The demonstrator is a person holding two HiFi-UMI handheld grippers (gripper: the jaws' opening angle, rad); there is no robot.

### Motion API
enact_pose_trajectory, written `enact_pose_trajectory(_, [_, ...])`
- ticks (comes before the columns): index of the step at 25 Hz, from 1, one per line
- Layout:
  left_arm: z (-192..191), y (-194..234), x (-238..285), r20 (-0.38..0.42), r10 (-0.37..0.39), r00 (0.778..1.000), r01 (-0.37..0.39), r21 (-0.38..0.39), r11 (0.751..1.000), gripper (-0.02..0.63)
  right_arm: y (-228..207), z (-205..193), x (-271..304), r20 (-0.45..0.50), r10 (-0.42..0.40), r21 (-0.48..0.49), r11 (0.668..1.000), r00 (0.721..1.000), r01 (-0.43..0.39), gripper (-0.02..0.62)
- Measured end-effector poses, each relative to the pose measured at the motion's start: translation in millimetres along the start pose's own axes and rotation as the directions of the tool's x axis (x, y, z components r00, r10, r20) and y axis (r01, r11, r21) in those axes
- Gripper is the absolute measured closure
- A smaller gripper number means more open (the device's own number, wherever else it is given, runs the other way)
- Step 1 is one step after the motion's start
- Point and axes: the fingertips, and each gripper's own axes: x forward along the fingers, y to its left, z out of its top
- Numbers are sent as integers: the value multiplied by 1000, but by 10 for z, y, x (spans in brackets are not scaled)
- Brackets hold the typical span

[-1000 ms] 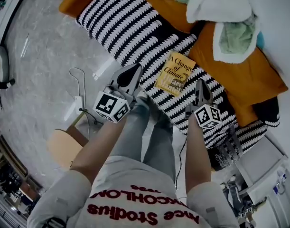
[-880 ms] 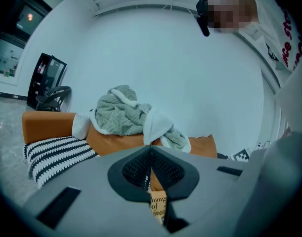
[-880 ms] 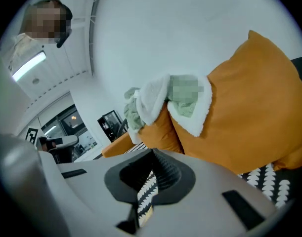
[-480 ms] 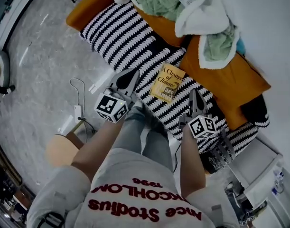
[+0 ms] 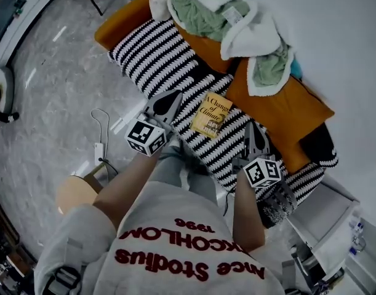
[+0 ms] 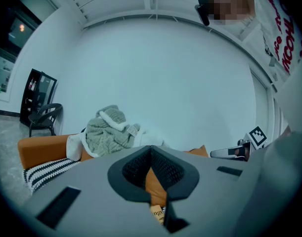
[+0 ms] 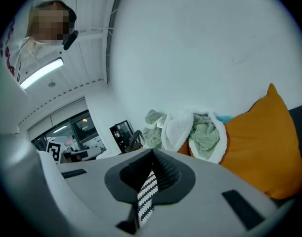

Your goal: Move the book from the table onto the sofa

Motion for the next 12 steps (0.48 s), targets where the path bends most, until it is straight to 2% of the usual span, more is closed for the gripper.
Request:
enact_pose_trajectory(6, [65, -310, -172, -6, -46, 999, 46, 32, 998, 589, 157, 269, -224, 49, 18, 3, 1000, 999, -18, 569])
enact_pose_trajectory(12, [174, -449, -326, 25, -45, 999, 44, 37, 998, 589, 282, 515, -462, 81, 34, -45, 999, 996, -31, 569])
